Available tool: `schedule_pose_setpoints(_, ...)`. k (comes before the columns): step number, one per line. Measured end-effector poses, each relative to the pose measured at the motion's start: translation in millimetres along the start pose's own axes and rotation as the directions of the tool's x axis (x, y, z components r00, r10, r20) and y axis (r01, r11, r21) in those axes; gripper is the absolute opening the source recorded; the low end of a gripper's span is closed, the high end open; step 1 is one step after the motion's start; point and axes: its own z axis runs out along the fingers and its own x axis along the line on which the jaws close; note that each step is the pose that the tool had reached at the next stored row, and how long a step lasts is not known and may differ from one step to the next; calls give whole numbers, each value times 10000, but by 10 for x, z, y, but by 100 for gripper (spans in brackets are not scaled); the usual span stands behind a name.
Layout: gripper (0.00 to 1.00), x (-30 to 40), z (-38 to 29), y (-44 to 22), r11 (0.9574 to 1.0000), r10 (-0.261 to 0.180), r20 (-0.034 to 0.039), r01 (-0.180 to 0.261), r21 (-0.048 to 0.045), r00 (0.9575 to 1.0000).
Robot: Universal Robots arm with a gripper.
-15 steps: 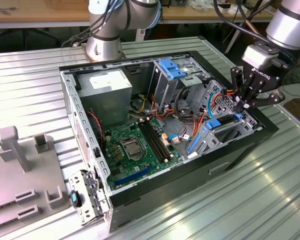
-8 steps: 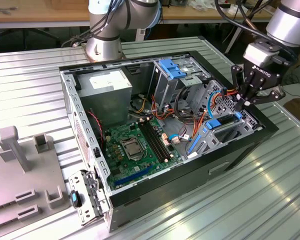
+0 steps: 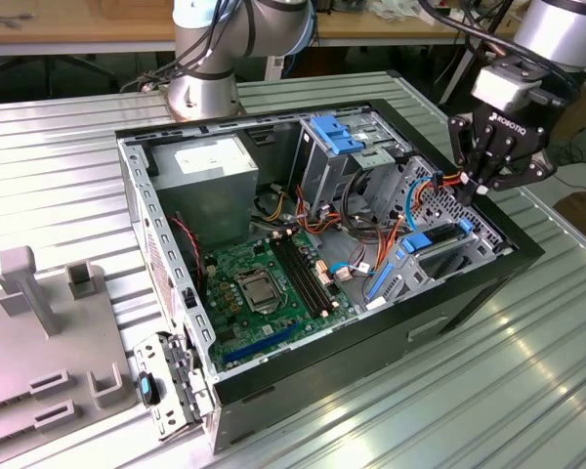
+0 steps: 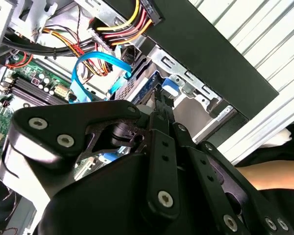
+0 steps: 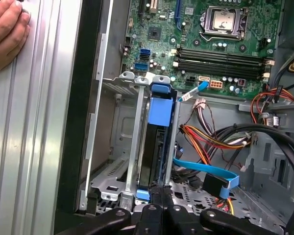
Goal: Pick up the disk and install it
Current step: 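Insert the first disk wire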
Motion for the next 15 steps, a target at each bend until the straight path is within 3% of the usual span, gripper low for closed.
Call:
schedule_pose_setpoints(5,11,-47,-13,-9,9994,-350,-14,350,36,9994)
schedule_pose_setpoints(8,11,-56,-14,-10,9966,-823,-8,823,89,9966)
schedule_pose_setpoints(10,11,-59,-15,-10,9938,-1106,-8,1106,120,9939)
schedule_pose_setpoints(15,11,-68,-21,-13,9816,-1897,-10,1897,210,9818)
